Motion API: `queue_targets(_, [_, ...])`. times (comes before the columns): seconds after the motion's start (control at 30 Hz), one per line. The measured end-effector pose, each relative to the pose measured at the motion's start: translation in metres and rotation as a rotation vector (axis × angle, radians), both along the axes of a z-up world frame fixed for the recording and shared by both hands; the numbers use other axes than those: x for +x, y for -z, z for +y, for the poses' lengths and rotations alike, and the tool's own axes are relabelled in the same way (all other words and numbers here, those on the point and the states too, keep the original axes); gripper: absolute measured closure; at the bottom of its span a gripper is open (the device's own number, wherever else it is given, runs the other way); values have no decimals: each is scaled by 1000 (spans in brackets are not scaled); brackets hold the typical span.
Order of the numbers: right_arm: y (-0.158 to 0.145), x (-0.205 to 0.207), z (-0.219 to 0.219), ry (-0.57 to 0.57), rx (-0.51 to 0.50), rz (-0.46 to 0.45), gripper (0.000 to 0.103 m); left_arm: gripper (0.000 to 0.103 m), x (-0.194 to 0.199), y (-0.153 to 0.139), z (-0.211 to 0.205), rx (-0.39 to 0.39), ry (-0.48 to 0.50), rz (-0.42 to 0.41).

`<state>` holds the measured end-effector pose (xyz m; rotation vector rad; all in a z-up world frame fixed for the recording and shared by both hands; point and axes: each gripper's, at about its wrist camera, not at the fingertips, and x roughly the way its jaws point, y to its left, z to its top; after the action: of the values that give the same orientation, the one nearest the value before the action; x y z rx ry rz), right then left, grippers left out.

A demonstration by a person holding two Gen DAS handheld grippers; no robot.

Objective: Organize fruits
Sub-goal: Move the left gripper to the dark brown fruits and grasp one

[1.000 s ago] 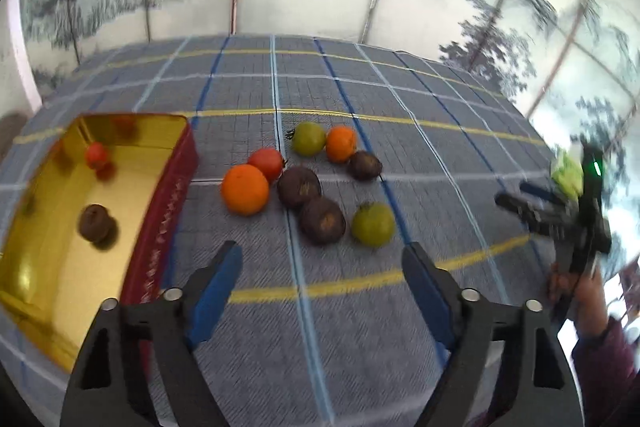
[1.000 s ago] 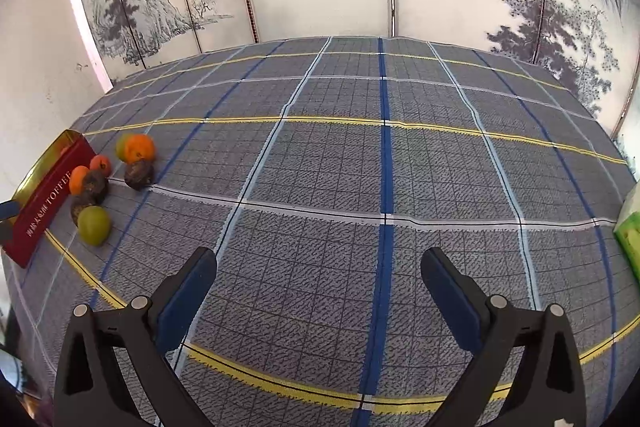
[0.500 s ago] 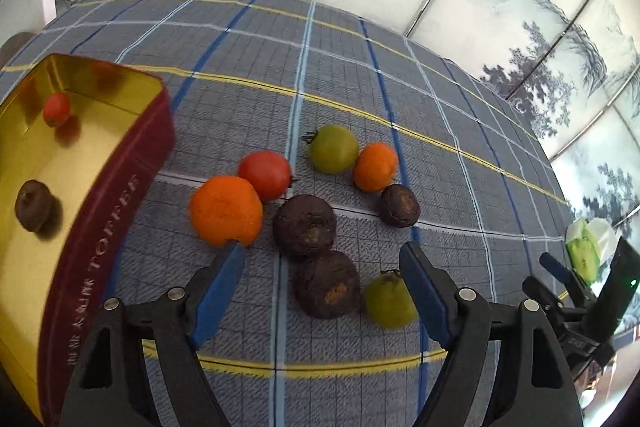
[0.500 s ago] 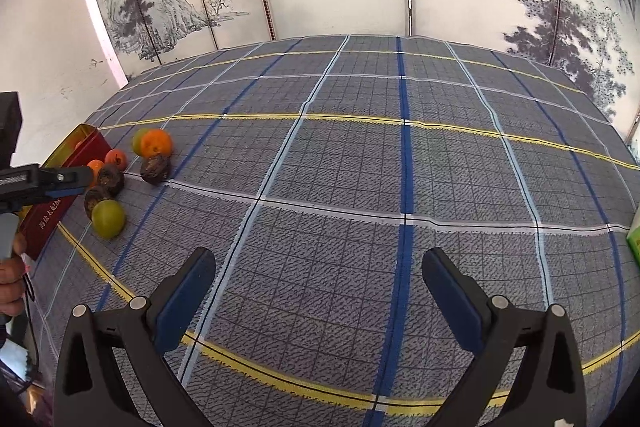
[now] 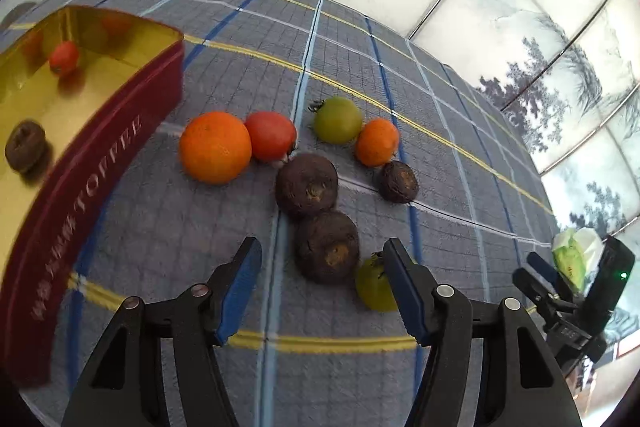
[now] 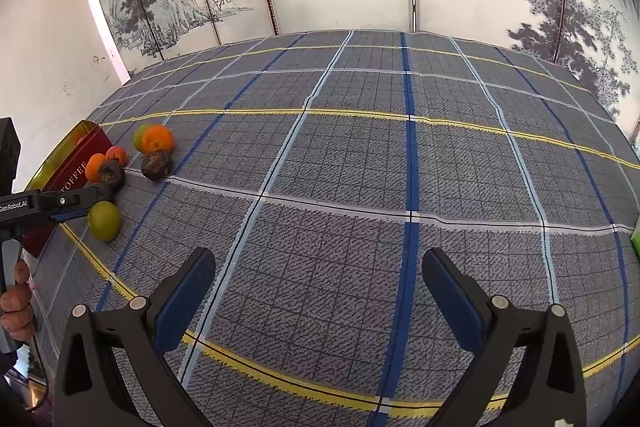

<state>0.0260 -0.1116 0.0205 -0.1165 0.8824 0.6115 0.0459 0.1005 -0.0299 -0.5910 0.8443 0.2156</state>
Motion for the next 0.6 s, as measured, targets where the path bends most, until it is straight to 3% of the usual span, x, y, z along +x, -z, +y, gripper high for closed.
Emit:
queue_targets(0.13, [1,0,1,-2,-4,2,0,40,9,0,8,-29,2,4])
queue_targets(0.17, [1,0,1,-1,-4,3,0,44,10,-1,5,-15,8,16])
queue_targets(0.2, [1,-1,1,-2,-5,6,0,66,10,-1,2,-9,15,27])
queue_targets(0.23, [2,-1,1,-3,-5,8,0,68,10,1,-3,-12,30,40])
queue_targets(0.33, [3,-1,2,-5,-9,14,0,68,9,2,-15,44,31,35])
queue_targets(0.47, [4,1,1,-3,-9,17,0,69,-10,-1,-11,21,-45,30])
queue_targets(0.6, [4,0,2,-1,-13,19,0,69,-44,-21,-18,66,-29,-6])
